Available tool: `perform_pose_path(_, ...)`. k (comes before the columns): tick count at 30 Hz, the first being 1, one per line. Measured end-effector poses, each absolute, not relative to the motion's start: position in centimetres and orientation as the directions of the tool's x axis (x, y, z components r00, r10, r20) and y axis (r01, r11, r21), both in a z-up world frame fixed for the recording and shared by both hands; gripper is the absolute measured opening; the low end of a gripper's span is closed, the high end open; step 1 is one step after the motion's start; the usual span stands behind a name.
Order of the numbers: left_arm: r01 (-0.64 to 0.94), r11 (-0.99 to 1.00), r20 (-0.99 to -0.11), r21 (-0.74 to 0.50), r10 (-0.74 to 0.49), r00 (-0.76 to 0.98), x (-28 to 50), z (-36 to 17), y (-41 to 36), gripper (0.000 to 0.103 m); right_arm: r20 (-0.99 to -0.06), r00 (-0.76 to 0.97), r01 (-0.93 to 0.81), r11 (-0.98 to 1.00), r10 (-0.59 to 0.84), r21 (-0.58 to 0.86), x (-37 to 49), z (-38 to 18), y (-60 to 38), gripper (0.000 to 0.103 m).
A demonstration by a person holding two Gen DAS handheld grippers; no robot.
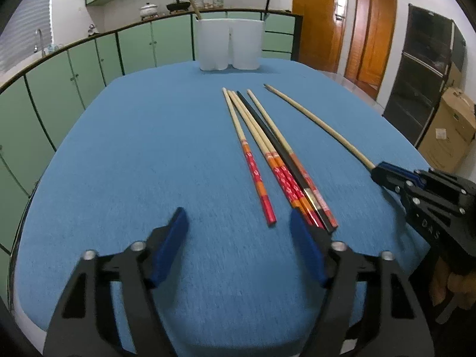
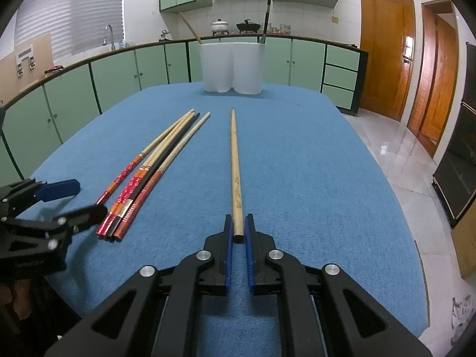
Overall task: Organize utensils
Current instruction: 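Grasp a red-patterned chopstick with the left tool while the right tool holds its chopstick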
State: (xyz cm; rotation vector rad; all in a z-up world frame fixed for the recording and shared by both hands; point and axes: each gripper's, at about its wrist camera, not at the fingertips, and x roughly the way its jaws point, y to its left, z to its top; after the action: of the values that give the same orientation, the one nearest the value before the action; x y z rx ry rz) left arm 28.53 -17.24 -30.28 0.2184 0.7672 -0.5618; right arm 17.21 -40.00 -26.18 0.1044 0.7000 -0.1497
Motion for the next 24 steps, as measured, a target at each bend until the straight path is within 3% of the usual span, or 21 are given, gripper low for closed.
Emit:
perform_pose_path(3,0.559,0.828,-0.69,-0.039,-0.427,0.584,28.8,-30.2,-17.1,0.041,-0.643,0.758,0.169,0.985,-0.109,0.032,17.4,-26.2,-39.7,0.009)
perform_pose_path(5,0.572,0.819,-0.682,-0.048,-0.445,0.58,28.7,-30.2,-17.2,0.01,-0.641,0.759,0.168,0.986,-0.115,0.022,17.3,-26.4,-39.5,0.009)
perform_pose_path(6,0.571,0.82,-0.677,-0.047,-0.446,0.585,28.7,-30.1,-17.3,0.006,-0.64,0.759,0.167,0.986,-0.12,0.013,17.3,-26.4,-39.3,0.009)
perform_pose_path(13,0.471,0.881,-0.657,-0.047,-0.382,0.65,28.0,-29.4,-15.8,0.005,-0.636,0.76,0.176,0.984,-0.129,0.01,16.5,-26.1,-39.0,0.007)
perform_pose_path(20,0.485,0.874,-0.685,-0.031,-0.371,0.626,28.5,-30.2,-15.6,0.01,-0.637,0.759,0.172,0.985,-0.135,-0.004,16.8,-26.3,-38.6,0.008)
perform_pose_path(24,0.493,0.867,-0.681,-0.069,-0.402,0.612,28.6,-29.8,-15.4,0.005,-0.644,0.756,0.168,0.986,-0.119,0.016,17.1,-25.8,-38.9,0.007)
